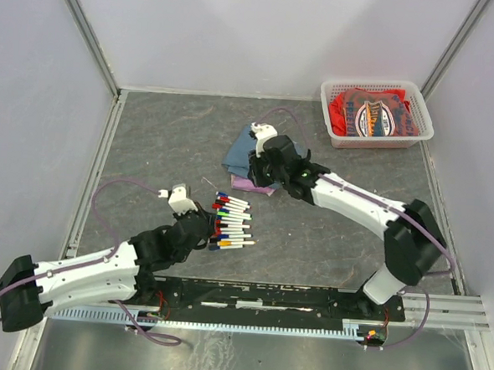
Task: Open the pen caps
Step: Move the distractor to the center of the board.
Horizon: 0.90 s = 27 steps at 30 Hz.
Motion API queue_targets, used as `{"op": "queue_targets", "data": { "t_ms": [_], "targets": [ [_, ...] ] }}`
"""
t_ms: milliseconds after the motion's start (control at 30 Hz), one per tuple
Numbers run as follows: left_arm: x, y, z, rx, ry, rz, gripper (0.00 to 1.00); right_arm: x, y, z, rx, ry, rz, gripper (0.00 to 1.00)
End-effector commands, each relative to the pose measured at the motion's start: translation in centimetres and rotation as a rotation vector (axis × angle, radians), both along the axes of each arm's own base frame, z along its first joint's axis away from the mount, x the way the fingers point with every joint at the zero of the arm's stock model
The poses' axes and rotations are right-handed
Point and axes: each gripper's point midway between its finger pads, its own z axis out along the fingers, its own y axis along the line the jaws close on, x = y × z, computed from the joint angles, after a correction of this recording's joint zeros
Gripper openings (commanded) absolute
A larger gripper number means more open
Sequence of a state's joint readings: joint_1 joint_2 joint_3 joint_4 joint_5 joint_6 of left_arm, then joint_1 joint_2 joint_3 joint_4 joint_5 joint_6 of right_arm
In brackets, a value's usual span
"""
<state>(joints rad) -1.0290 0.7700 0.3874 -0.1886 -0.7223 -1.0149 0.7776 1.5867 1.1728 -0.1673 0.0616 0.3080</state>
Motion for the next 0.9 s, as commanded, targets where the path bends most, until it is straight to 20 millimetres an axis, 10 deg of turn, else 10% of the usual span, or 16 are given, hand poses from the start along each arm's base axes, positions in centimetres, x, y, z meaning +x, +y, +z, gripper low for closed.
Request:
{"op": "queue_targets", "data": {
  "t_ms": [0, 500, 867],
  "targets": [
    [-1.3, -0.8, -1.1, -0.041, 0.050, -0.002, 0.03, 0.3, 3.0, -0.7, 0.010, 0.035, 0.063, 0.34],
    [-5.0, -1.8, -4.7, 0.016, 0.113, -0.083, 0.03, 1.2, 5.6, -5.4, -0.029, 0.156, 0.082, 0.34],
    [-6.2, -2.7, -6.6, 0.066, 0.148, -0.133, 0.03, 0.5, 3.4, -9.6, -0.129, 0.234, 0.001, 0.35]
  ]
}}
